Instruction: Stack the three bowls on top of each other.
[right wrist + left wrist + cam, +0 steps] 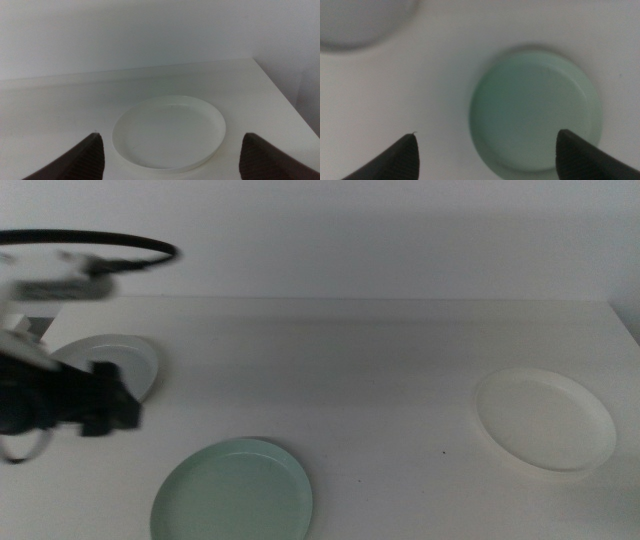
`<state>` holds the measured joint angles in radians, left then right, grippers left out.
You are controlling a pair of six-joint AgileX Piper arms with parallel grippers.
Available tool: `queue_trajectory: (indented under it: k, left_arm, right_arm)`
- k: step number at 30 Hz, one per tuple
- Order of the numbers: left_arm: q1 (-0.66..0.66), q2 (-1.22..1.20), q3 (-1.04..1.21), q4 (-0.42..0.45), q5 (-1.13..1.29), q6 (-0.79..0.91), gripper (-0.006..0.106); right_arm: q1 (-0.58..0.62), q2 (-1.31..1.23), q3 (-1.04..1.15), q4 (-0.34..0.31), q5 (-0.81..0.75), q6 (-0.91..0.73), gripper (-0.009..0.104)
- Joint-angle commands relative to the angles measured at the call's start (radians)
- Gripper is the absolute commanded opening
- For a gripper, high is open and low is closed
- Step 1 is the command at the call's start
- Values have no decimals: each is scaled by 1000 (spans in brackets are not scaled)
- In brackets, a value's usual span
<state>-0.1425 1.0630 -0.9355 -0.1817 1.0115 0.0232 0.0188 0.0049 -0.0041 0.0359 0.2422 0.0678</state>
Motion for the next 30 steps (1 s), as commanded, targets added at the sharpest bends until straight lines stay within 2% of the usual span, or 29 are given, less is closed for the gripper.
queue_trajectory:
  k: [1,7,12,20,25,30]
  left_arm:
    - [-79,84,-8,44,8,-115,94]
    - [-199,217,5,198,-32,-290,94]
    - [-207,297,73,213,-98,-334,94]
    - [-207,387,248,143,-383,-354,94]
    - [-190,477,249,128,-421,-331,94]
    - [-174,533,249,36,-437,-230,86]
  right_arm:
    - [-9,-5,4,-2,-9,-9,93]
    - [-9,-5,4,-2,-9,-9,93]
    - [-9,-5,4,-2,-9,-9,93]
    - [-9,-5,4,-2,-9,-9,93]
    - [-9,-5,4,-2,-9,-9,93]
    - [-9,-5,4,-2,-9,-9,93]
